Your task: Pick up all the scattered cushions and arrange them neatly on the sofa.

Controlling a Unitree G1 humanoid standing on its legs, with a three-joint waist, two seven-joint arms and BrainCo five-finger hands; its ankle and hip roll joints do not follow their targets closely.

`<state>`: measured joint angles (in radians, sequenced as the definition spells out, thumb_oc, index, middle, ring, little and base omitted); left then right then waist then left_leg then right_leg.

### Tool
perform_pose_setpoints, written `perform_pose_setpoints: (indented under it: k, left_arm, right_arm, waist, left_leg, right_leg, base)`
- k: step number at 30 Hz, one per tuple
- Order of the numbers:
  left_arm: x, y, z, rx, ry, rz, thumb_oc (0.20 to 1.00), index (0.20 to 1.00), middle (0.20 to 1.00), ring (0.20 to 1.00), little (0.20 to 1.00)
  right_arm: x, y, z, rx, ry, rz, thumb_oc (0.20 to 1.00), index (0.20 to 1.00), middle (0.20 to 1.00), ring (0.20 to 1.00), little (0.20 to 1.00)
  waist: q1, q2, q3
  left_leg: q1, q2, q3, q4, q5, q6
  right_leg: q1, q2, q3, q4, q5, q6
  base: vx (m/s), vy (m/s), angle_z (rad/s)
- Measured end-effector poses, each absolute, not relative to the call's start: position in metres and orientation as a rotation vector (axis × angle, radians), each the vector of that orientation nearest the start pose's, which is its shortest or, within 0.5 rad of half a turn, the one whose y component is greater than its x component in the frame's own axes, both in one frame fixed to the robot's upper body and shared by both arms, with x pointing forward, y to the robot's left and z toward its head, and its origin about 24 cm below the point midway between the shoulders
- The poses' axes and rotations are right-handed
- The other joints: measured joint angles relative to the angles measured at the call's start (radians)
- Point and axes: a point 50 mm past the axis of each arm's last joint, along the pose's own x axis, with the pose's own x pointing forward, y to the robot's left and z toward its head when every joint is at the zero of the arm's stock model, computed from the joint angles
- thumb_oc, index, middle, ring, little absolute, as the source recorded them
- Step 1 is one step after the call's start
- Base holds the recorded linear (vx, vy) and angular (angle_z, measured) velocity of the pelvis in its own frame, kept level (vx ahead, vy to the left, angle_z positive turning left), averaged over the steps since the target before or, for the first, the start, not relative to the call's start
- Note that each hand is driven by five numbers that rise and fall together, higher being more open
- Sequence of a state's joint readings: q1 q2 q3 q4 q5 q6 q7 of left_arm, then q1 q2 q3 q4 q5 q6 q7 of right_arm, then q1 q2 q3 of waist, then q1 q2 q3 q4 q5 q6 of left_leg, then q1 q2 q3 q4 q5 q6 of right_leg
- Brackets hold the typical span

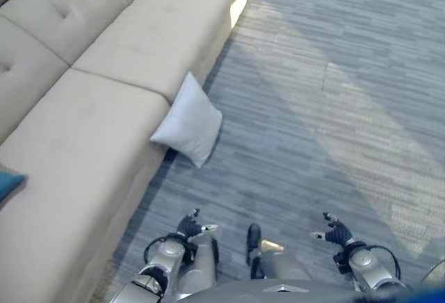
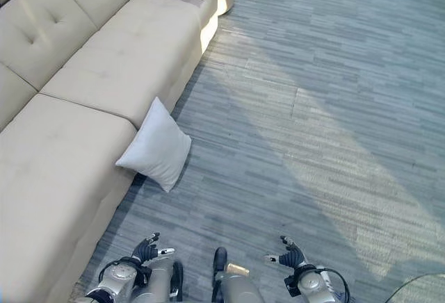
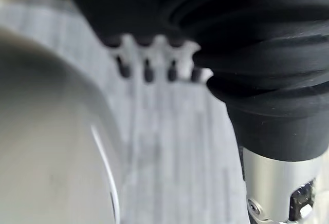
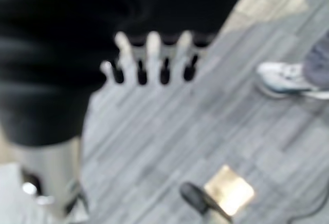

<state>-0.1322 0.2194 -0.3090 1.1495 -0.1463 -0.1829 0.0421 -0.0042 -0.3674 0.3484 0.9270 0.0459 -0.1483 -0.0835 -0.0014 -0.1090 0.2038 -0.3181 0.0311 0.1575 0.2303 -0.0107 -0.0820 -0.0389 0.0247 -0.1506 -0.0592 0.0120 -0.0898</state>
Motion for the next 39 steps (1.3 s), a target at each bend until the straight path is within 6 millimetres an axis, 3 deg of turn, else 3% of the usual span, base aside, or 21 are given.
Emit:
perform_pose_setpoints:
  k: [1, 3, 5, 7, 9, 10, 12, 13, 14, 16, 18, 21, 24, 25, 27, 28, 30, 32, 35, 38, 39]
  left_arm:
    - [0.167, 0.199, -0.137, 0.269, 0.861, -0.058, 1.0, 1.0, 1.0, 1.0, 1.0]
    - [0.167, 0.201, -0.137, 0.259, 0.868, -0.041, 1.0, 1.0, 1.0, 1.0, 1.0]
    - [0.165, 0.204, -0.137, 0.254, 0.873, -0.024, 1.0, 1.0, 1.0, 1.0, 1.0]
    - [0.164, 0.204, -0.138, 0.252, 0.873, -0.025, 1.0, 1.0, 1.0, 1.0, 1.0]
    - [0.151, 0.203, -0.143, 0.237, 0.909, -0.018, 1.0, 1.0, 1.0, 1.0, 1.0]
    - [0.147, 0.204, -0.145, 0.236, 0.923, -0.016, 1.0, 1.0, 1.0, 1.0, 1.0]
    - [0.142, 0.211, -0.146, 0.246, 0.937, -0.003, 1.0, 1.0, 1.0, 1.0, 1.0]
    - [0.141, 0.214, -0.145, 0.256, 0.938, 0.002, 1.0, 1.0, 1.0, 1.0, 1.0]
    - [0.139, 0.22, -0.145, 0.282, 0.946, -0.005, 1.0, 1.0, 1.0, 1.0, 1.0]
    - [0.14, 0.223, -0.144, 0.297, 0.94, -0.005, 1.0, 1.0, 1.0, 1.0, 1.0]
    - [0.144, 0.218, -0.143, 0.288, 0.931, -0.013, 1.0, 1.0, 1.0, 1.0, 1.0]
    - [0.15, 0.214, -0.142, 0.28, 0.915, -0.017, 1.0, 1.0, 1.0, 1.0, 1.0]
    - [0.155, 0.217, -0.141, 0.282, 0.916, -0.001, 1.0, 1.0, 1.0, 1.0, 1.0]
    - [0.155, 0.22, -0.141, 0.289, 0.926, 0.004, 1.0, 1.0, 1.0, 1.0, 1.0]
    - [0.15, 0.222, -0.142, 0.293, 0.937, 0.006, 1.0, 1.0, 1.0, 1.0, 1.0]
    - [0.152, 0.216, -0.142, 0.282, 0.926, -0.004, 1.0, 1.0, 1.0, 1.0, 1.0]
    - [0.154, 0.207, -0.142, 0.26, 0.9, -0.02, 1.0, 1.0, 1.0, 1.0, 1.0]
    - [0.152, 0.206, -0.142, 0.25, 0.893, -0.02, 1.0, 1.0, 1.0, 1.0, 1.0]
    - [0.15, 0.203, -0.143, 0.244, 0.902, -0.032, 1.0, 1.0, 1.0, 1.0, 1.0]
    - [0.154, 0.201, -0.141, 0.244, 0.889, -0.041, 1.0, 1.0, 1.0, 1.0, 1.0]
    - [0.155, 0.201, -0.141, 0.242, 0.888, -0.038, 1.0, 1.0, 1.0, 1.0, 1.0]
  right_arm:
    - [0.158, -0.234, -0.122, -0.478, 0.801, 0.084, 1.0, 1.0, 1.0, 1.0, 1.0]
    - [0.166, -0.233, -0.119, -0.484, 0.781, 0.088, 1.0, 1.0, 1.0, 1.0, 1.0]
    - [0.163, -0.232, -0.12, -0.489, 0.787, 0.099, 1.0, 1.0, 1.0, 1.0, 1.0]
    - [0.164, -0.233, -0.12, -0.491, 0.784, 0.098, 1.0, 1.0, 1.0, 1.0, 1.0]
    - [0.159, -0.236, -0.119, -0.502, 0.786, 0.106, 1.0, 1.0, 1.0, 1.0, 1.0]
    - [0.153, -0.237, -0.122, -0.503, 0.806, 0.113, 1.0, 1.0, 1.0, 1.0, 1.0]
    - [0.145, -0.231, -0.125, -0.501, 0.817, 0.148, 1.0, 1.0, 1.0, 1.0, 1.0]
    - [0.147, -0.229, -0.123, -0.499, 0.802, 0.16, 1.0, 1.0, 1.0, 1.0, 1.0]
    - [0.149, -0.226, -0.12, -0.492, 0.779, 0.17, 1.0, 1.0, 1.0, 1.0, 1.0]
    - [0.155, -0.219, -0.117, -0.476, 0.748, 0.183, 1.0, 1.0, 1.0, 1.0, 1.0]
    - [0.163, -0.216, -0.114, -0.473, 0.722, 0.191, 1.0, 1.0, 1.0, 1.0, 1.0]
    - [0.169, -0.214, -0.111, -0.478, 0.702, 0.201, 1.0, 1.0, 1.0, 1.0, 1.0]
    - [0.179, -0.214, -0.105, -0.486, 0.667, 0.204, 1.0, 1.0, 1.0, 1.0, 1.0]
    - [0.178, -0.216, -0.105, -0.487, 0.666, 0.203, 1.0, 1.0, 1.0, 1.0, 1.0]
    - [0.174, -0.214, -0.107, -0.479, 0.676, 0.206, 1.0, 1.0, 1.0, 1.0, 1.0]
    - [0.163, -0.22, -0.112, -0.477, 0.717, 0.19, 1.0, 1.0, 1.0, 1.0, 1.0]
    - [0.162, -0.228, -0.112, -0.48, 0.732, 0.163, 1.0, 1.0, 1.0, 1.0, 1.0]
    - [0.166, -0.231, -0.11, -0.477, 0.724, 0.145, 1.0, 1.0, 1.0, 1.0, 1.0]
    - [0.18, -0.233, -0.101, -0.483, 0.67, 0.129, 1.0, 1.0, 1.0, 1.0, 1.0]
    - [0.183, -0.232, -0.099, -0.482, 0.655, 0.132, 1.0, 1.0, 1.0, 1.0, 1.0]
    - [0.182, -0.228, -0.099, -0.48, 0.649, 0.15, 1.0, 1.0, 1.0, 1.0, 1.0]
  waist:
    - [0.011, 0.013, -0.009]
    - [0.019, 0.02, -0.007]
    - [0.02, 0.021, -0.011]
    - [0.021, 0.025, -0.02]
    - [0.035, 0.052, -0.069]
    - [0.038, 0.053, -0.073]
    - [0.044, 0.03, -0.09]
    - [0.041, 0.014, -0.094]
    - [0.029, -0.015, -0.094]
    - [0.022, -0.036, -0.092]
    - [0.021, -0.005, -0.069]
    - [0.012, 0.025, -0.047]
    - [0.008, 0.038, -0.037]
    - [-0.012, 0.026, -0.029]
    - [-0.009, -0.002, -0.029]
    - [-0.009, -0.003, -0.03]
    - [0.0, 0.031, -0.037]
    - [0.013, 0.039, -0.039]
    - [0.016, 0.035, -0.034]
    - [0.024, 0.023, -0.027]
    - [0.016, 0.013, -0.018]
  left_leg:
    - [0.018, 0.01, -0.007, -0.175, 0.049, 0.0]
    - [0.016, 0.025, 0.002, -0.308, 0.103, -0.01]
    - [0.011, 0.044, 0.072, -0.325, 0.127, 0.015]
    - [0.005, 0.044, 0.076, -0.303, 0.133, 0.023]
    - [0.034, 0.023, 0.083, -0.265, 0.134, 0.071]
    - [0.058, 0.022, 0.071, -0.262, 0.17, 0.126]
    - [0.113, 0.006, 0.087, -0.252, 0.161, 0.173]
    - [0.132, -0.01, 0.095, -0.253, 0.142, 0.181]
    - [0.165, -0.046, 0.097, -0.266, 0.131, 0.183]
    - [0.211, -0.101, 0.073, -0.265, 0.065, 0.225]
    - [0.26, -0.099, 0.032, -0.279, 0.044, 0.228]
    - [0.295, -0.095, -0.01, -0.28, 0.04, 0.214]
    - [0.324, -0.084, -0.137, -0.28, -0.014, 0.212]
    - [0.343, -0.089, -0.168, -0.28, -0.015, 0.188]
    - [0.382, -0.109, -0.239, -0.272, -0.048, 0.171]
    - [0.389, -0.109, -0.32, -0.234, -0.088, 0.151]
    - [0.359, -0.068, -0.317, -0.186, -0.097, 0.124]
    - [0.348, -0.045, -0.326, -0.172, -0.082, 0.106]
    - [0.271, -0.026, -0.349, -0.091, -0.038, 0.043]
    - [0.234, -0.005, -0.273, -0.062, 0.01, 0.008]
    - [0.202, 0.023, -0.11, -0.035, 0.025, 0.01]
  right_leg:
    - [0.029, 0.033, 0.017, -0.029, 0.002, 0.011]
    - [0.067, 0.056, 0.044, -0.032, -0.048, 0.035]
    - [0.141, 0.068, 0.05, -0.031, -0.079, 0.041]
    - [0.159, 0.069, 0.048, -0.031, -0.086, 0.042]
    - [0.215, 0.071, 0.063, -0.013, -0.159, 0.087]
    - [0.217, 0.068, 0.075, 0.044, -0.196, 0.113]
    - [0.093, 0.029, 0.072, 0.399, -0.268, 0.188]
    - [0.007, 0.0, 0.066, 0.6, -0.262, 0.204]
    - [-0.115, -0.066, 0.048, 0.867, -0.197, 0.246]
    - [-0.247, -0.151, 0.045, 0.979, -0.24, 0.262]
    - [-0.275, -0.165, 0.015, 0.858, -0.271, 0.221]
    - [-0.294, -0.158, 0.002, 0.557, -0.244, 0.216]
    - [-0.32, -0.084, 0.186, 0.189, -0.076, 0.232]
    - [-0.312, -0.085, 0.248, 0.08, 0.0, 0.23]
    - [-0.284, -0.117, 0.27, 0.083, 0.037, 0.241]
    - [-0.255, -0.128, 0.253, 0.119, 0.087, 0.225]
    - [-0.239, -0.107, 0.198, 0.16, 0.087, 0.204]
    - [-0.224, -0.088, 0.166, 0.175, 0.071, 0.166]
    - [-0.177, -0.099, 0.046, 0.133, 0.057, 0.121]
    - [-0.125, -0.098, -0.042, 0.078, 0.049, 0.101]
    - [-0.085, -0.096, -0.11, 0.038, 0.044, 0.084]
  base:
    - [0.41, 0.019, -0.45]
    - [0.41, 0.047, -0.34]
    - [0.4, 0.072, -0.18]
    - [0.64, 0.127, -0.29]
    - [0.34, 0.113, -0.45]
    - [0.23, 0.173, -0.28]
    - [0.19, 0.168, -0.17]
    - [0.14, 0.092, 0.12]
    - [0.18, 0.086, 0.32]
    - [0.38, 0.074, 0.39]
    - [0.3, -0.029, 0.35]
    - [0.3, -0.089, 0.73]
    - [0.33, -0.11, 1.05]
    - [0.26, -0.116, 1.34]
    - [0.28, -0.184, 1.53]
    - [0.21, -0.205, 1.67]
    - [0.16, -0.204, 1.61]
    - [0.06, -0.175, 1.12]
    - [0.01, -0.165, 1.11]
    - [0.0, -0.132, 1.09]
    - [0.05, -0.041, 1.17]
